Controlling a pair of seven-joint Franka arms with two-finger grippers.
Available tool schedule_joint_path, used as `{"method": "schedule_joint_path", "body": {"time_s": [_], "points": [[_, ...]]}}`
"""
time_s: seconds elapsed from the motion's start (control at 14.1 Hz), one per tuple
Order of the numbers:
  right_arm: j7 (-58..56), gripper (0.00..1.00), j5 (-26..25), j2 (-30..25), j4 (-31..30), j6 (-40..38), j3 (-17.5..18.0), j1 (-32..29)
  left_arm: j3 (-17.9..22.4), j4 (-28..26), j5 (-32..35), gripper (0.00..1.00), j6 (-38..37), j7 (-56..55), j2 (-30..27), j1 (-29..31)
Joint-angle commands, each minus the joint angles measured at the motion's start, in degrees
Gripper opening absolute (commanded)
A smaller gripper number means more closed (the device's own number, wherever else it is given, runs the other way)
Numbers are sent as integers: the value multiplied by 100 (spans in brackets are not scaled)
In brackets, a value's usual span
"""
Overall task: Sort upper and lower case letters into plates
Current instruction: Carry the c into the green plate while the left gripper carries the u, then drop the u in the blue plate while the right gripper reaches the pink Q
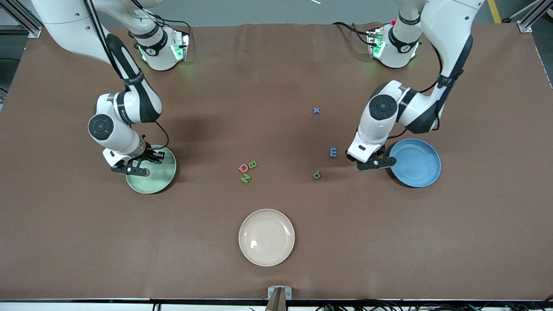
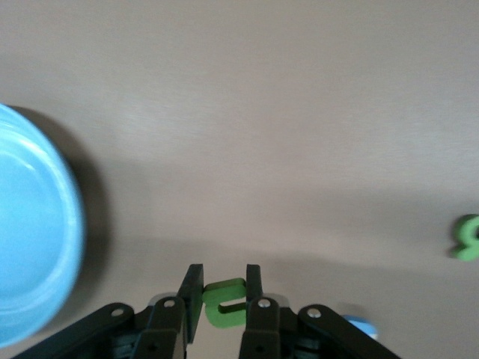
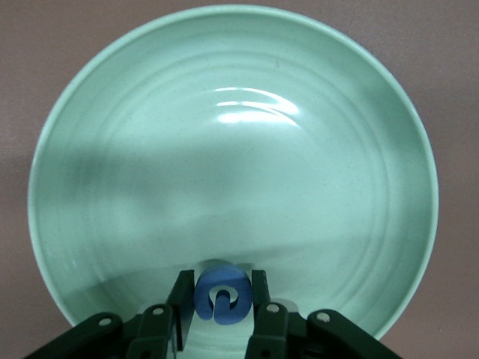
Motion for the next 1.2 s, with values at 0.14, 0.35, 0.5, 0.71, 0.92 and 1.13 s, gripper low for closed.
{"method": "schedule_joint_path", "body": {"time_s": [0.14,0.35,0.5,0.71,0.92,1.13], "points": [[9,100,-60,-222,-8,-181,126,-33,-41,-586,106,18,14,1487,-523,941],[202,100,-8,-346,518,-954,161,151,-41,-736,106,23,84,2113,-550,1381],[544,100,246,-320,730,-1105,161,440,-50,-789,106,23,172,2420,-567,1619],[1526,100,388,-250,888,-1044,152,1046,-50,-1043,132,23,680,2842,-524,2128],[2704,100,388,48,1169,-922,144,1652,-50,-1140,123,23,849,2922,-436,2244],[3496,100,388,453,1328,-448,144,2040,-50,-1158,123,32,893,2922,-304,2367]]}}
